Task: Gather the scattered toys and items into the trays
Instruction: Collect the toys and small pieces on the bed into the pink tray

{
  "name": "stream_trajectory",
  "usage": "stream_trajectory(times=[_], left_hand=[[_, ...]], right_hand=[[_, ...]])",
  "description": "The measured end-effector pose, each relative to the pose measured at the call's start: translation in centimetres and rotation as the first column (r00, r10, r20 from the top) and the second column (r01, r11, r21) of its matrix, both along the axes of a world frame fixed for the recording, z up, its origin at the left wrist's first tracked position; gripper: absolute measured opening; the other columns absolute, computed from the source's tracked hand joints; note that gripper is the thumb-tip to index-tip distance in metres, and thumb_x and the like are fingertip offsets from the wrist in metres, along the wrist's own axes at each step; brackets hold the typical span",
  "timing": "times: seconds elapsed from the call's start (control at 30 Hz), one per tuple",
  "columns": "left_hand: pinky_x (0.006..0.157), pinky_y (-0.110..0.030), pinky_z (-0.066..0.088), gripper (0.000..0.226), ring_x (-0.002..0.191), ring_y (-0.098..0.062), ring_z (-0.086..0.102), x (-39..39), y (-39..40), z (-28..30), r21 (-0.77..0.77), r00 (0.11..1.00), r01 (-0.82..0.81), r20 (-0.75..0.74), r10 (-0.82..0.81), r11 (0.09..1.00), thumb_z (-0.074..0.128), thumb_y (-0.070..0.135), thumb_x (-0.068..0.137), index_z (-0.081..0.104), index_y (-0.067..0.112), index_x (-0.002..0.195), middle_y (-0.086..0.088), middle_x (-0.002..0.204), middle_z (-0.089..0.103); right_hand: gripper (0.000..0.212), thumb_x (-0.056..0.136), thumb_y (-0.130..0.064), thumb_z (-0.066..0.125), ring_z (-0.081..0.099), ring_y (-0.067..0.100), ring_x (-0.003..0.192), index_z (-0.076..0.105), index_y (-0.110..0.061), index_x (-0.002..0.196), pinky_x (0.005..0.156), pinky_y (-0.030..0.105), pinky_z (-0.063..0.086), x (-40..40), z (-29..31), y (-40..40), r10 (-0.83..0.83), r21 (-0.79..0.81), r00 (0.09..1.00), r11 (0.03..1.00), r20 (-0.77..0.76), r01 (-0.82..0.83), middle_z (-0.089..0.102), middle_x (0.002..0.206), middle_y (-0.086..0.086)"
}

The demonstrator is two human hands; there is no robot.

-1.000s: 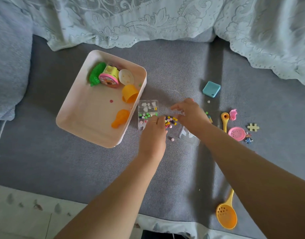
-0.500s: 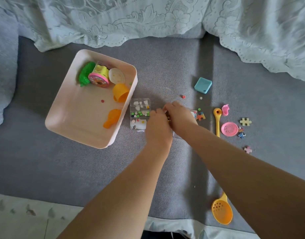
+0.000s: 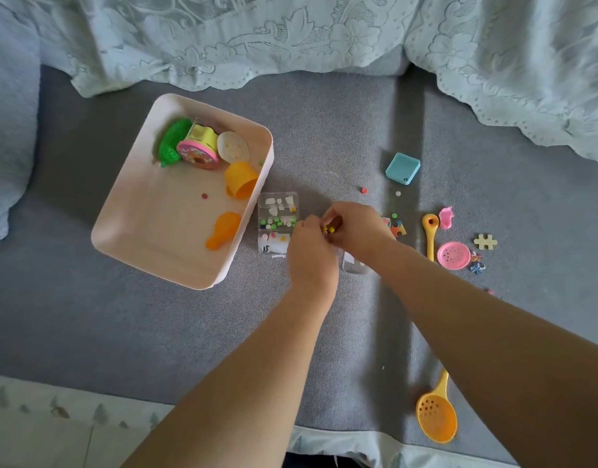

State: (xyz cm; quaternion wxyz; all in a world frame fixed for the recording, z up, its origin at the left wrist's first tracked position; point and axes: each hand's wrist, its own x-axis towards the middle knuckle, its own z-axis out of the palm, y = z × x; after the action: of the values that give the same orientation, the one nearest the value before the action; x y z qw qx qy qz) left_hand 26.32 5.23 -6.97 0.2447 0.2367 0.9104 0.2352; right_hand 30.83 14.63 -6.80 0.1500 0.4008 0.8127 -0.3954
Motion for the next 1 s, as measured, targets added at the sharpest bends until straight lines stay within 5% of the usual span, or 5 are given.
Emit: stream_trajectory(times=[0.33, 0.5, 0.63, 0.77, 1.0], left_hand=[[0.067, -0.023, 0.037, 0.016, 0.078, -0.018, 0.057, -3.5, -2.4, 2.8, 0.214, 0.988, -0.108, -0.082, 0.128, 0.971, 0.056, 0.005, 0.089, 0.068, 0.011, 0.097, -0.004, 0.087, 0.068], [0.073, -0.029, 0.042, 0.02, 0.088, -0.022, 0.059, -5.8, -4.3, 1.5, 0.077, 0.99, -0.058, -0.126, 0.067, 0.995, 0.053, 0.007, 0.091, 0.068, 0.011, 0.104, -0.009, 0.097, 0.066], [0.067, -0.011, 0.031, 0.023, 0.082, -0.009, 0.052, -5.5, -4.6, 1.6, 0.056, 0.994, -0.085, -0.068, 0.089, 0.995, 0.05, 0.006, 0.093, 0.066, 0.008, 0.11, -0.006, 0.104, 0.058], [0.079, -0.032, 0.046, 0.024, 0.098, -0.027, 0.059, -4.1, -4.6, 1.4, 0.044, 0.98, 0.096, -0.179, -0.086, 0.994, 0.058, 0.005, 0.089, 0.065, 0.01, 0.111, -0.012, 0.11, 0.06], [0.075, -0.03, 0.046, 0.021, 0.099, -0.023, 0.063, -1.5, -2.9, 1.4, -0.15, 0.968, 0.214, -0.099, -0.23, 0.965, 0.044, 0.01, 0.097, 0.058, 0.011, 0.113, -0.008, 0.107, 0.065]], right_hand=[[0.017, 0.079, -0.012, 0.069, 0.064, 0.013, 0.081, 0.07, -0.02, 0.094, 0.07, 0.024, 0.053, -3.6, 2.8, -1.5, -0.054, -0.072, 0.981, 0.997, -0.185, 0.042, 0.067, 0.088, -0.005], [0.03, 0.085, -0.007, 0.056, 0.063, 0.018, 0.098, 0.068, -0.023, 0.107, 0.083, 0.027, 0.049, -6.6, 2.5, -2.6, 0.147, 0.04, 0.988, 0.989, -0.053, -0.145, 0.067, 0.106, -0.002], [0.036, 0.086, -0.001, 0.048, 0.064, 0.02, 0.095, 0.068, -0.021, 0.108, 0.086, 0.031, 0.053, -5.4, 2.3, -1.8, -0.055, 0.036, 0.994, 0.998, -0.097, 0.058, 0.069, 0.103, -0.001], [0.033, 0.088, 0.002, 0.051, 0.066, 0.02, 0.093, 0.068, -0.019, 0.109, 0.085, 0.036, 0.055, -2.5, 1.6, -0.1, -0.171, 0.075, 0.983, 0.982, -0.065, 0.175, 0.069, 0.104, 0.0], [0.039, 0.083, -0.012, 0.065, 0.06, 0.023, 0.1, 0.06, -0.033, 0.116, 0.08, 0.031, 0.05, -0.6, -0.1, -1.4, 0.042, 0.094, 0.998, 0.994, 0.057, -0.047, 0.051, 0.118, 0.0]])
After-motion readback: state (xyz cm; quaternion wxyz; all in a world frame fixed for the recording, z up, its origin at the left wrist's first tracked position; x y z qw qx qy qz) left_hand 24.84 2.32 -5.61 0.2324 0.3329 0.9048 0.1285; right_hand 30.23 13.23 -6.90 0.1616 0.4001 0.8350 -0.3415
